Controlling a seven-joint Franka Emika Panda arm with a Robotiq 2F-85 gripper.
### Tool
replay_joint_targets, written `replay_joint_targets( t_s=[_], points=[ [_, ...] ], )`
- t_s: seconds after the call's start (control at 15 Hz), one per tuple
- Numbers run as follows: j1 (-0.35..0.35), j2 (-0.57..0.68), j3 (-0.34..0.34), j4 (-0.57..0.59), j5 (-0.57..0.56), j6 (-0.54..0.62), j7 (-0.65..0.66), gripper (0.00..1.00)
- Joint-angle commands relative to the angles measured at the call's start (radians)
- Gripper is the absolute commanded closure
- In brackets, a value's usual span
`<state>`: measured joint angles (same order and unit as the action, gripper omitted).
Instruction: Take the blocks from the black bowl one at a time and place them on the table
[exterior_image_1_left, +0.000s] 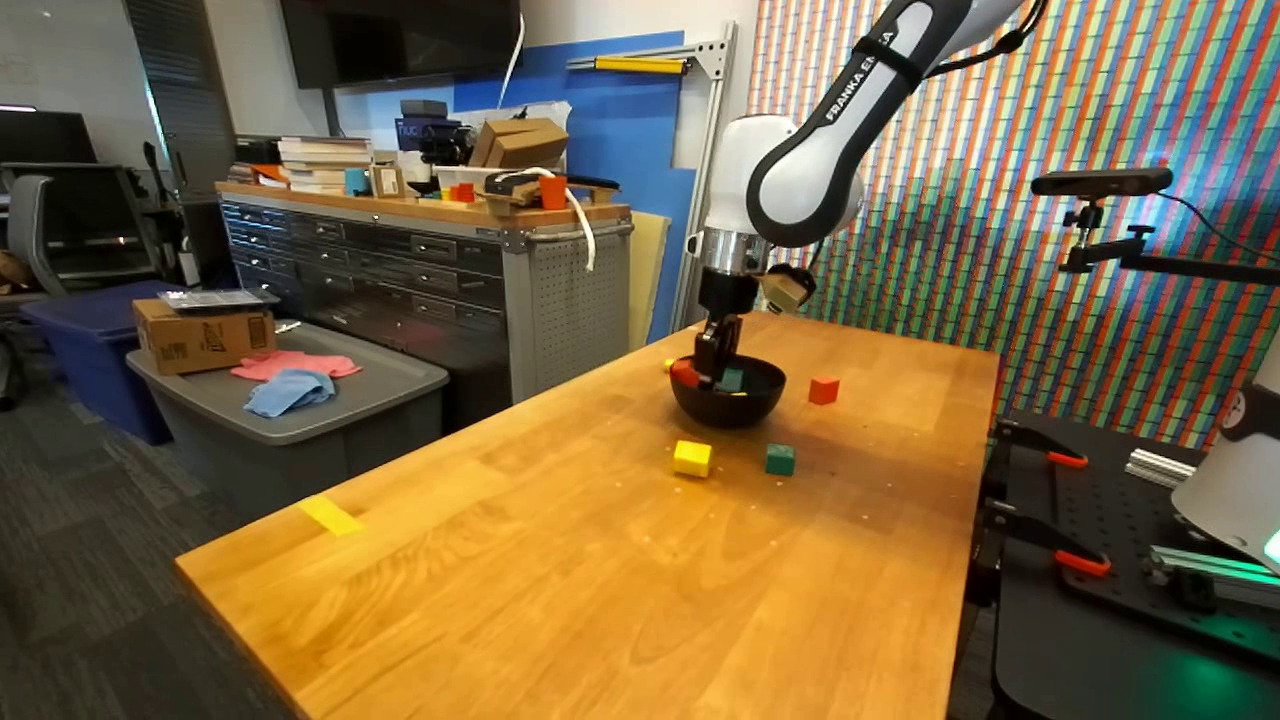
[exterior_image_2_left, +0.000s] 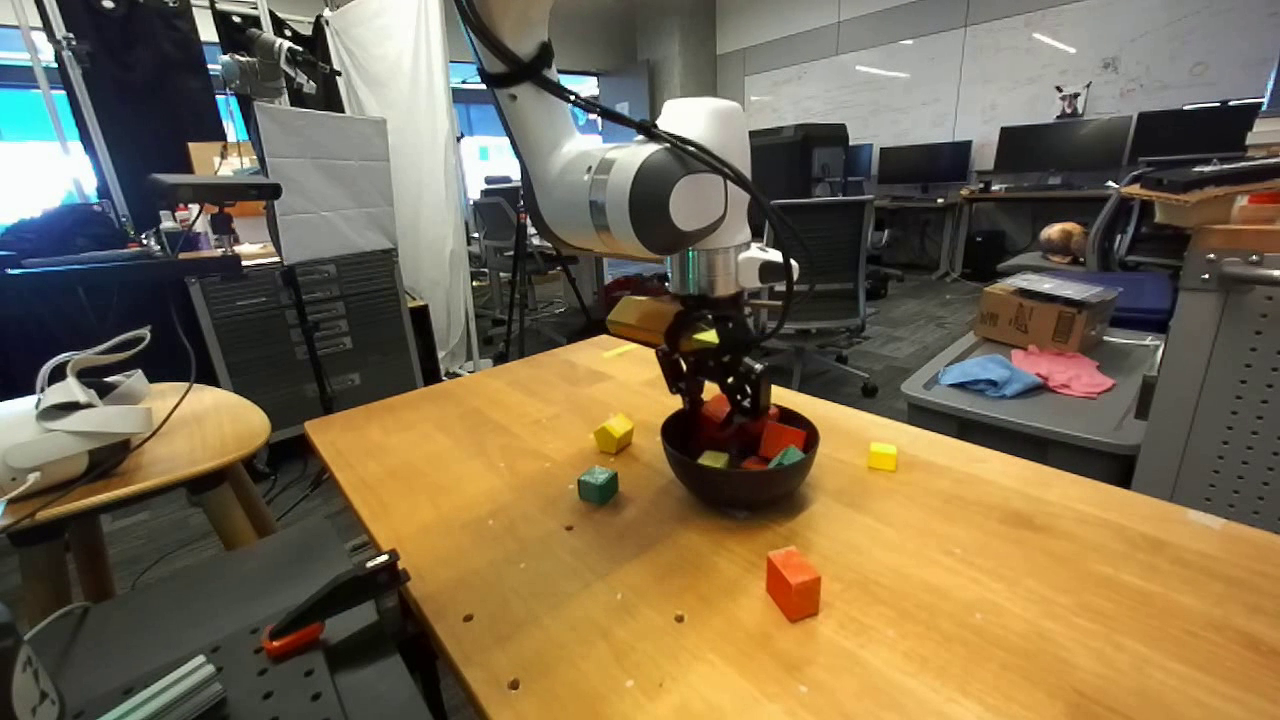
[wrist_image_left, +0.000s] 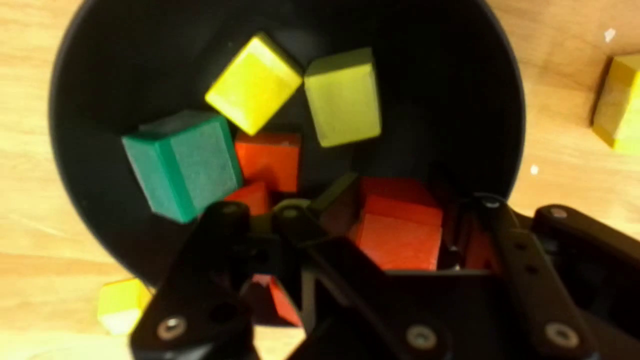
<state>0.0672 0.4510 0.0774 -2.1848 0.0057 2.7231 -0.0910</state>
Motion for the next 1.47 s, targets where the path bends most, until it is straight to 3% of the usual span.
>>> replay_joint_targets(
  t_s=[0.0, 0.33, 0.6, 0.87, 1.13, 1.4],
  points=[
    [0.003, -0.089, -0.008, -0.014, -0.019, 0.031, 0.017, 0.82],
    [0.005, -0.174, -0.036, -0.047, -0.039, 0.054, 0.037, 0.82],
    [-0.004, -0.201, -0.133, -0.066, -0.104, 0.063, 0.159, 0.82],
    [-0.056, -0.187, -0.212, -0.071, -0.081, 0.053, 0.244, 0.82],
    [-0.117, -0.151, -0.218, -0.068, -0.044, 0.058, 0.221, 0.81],
    [-0.129, -0.122, -0.226, -0.067, -0.049, 0.052, 0.236, 0.77]
  ],
)
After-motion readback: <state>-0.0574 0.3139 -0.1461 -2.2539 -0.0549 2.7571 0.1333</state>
